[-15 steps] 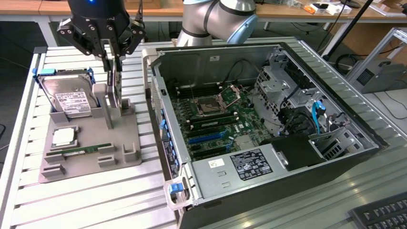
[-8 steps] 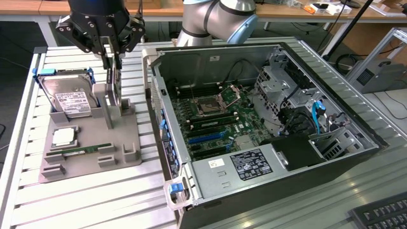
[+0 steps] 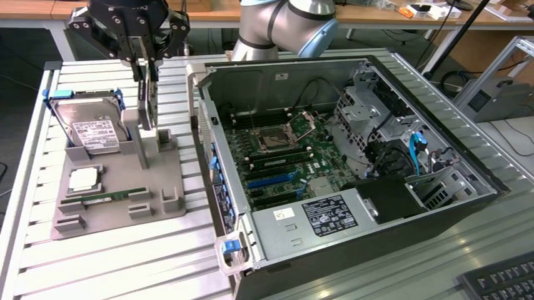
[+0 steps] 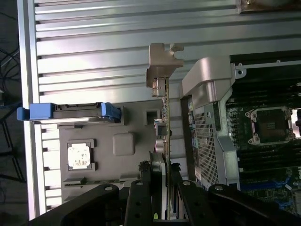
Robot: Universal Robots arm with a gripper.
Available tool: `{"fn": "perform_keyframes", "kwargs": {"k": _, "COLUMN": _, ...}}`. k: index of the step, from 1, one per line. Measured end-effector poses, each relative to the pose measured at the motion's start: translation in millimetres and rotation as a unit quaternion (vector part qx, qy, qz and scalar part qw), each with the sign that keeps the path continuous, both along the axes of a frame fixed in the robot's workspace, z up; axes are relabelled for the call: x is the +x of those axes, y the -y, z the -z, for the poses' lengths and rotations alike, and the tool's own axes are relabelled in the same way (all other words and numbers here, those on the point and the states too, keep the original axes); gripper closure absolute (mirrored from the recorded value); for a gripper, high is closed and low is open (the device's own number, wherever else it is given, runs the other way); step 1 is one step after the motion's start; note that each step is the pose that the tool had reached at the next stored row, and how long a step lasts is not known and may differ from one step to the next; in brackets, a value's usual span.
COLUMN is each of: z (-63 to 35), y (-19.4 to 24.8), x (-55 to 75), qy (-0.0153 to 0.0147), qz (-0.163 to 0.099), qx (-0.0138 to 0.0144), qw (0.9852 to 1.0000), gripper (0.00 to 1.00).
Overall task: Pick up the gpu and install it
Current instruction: 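Pick up the gpu and move the gpu toward the slot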
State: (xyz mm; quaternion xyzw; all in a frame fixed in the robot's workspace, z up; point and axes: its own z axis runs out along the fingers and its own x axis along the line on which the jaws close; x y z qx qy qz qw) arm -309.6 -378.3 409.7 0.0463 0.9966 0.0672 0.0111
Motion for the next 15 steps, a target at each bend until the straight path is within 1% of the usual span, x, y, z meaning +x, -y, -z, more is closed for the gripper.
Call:
{"fn": "perform_keyframes", "kwargs": {"k": 1, "z": -0.4, "y": 0.0, "x": 0.0, "qy": 0.0, "qz": 0.0, "qx": 0.0004, "qw": 1.0, "gripper": 0.74}}
{"fn": "perform_keyframes", "kwargs": {"k": 4, "z": -5.4, "y": 0.1, "x": 0.0, "qy": 0.0, "qz": 0.0, "qx": 0.0057, "qw": 1.0, "gripper": 0.74}}
{"fn": "perform_keyframes", "kwargs": {"k": 5, "z": -6.4, "y": 0.1, "x": 0.0, "qy": 0.0, "qz": 0.0, "qx": 0.0066, "qw": 1.0, "gripper": 0.74}}
{"fn": "perform_keyframes", "kwargs": {"k": 15, "z": -10.2, "y": 0.1, "x": 0.0, "qy": 0.0, "qz": 0.0, "qx": 0.0106, "qw": 0.9999, "gripper": 0.74}}
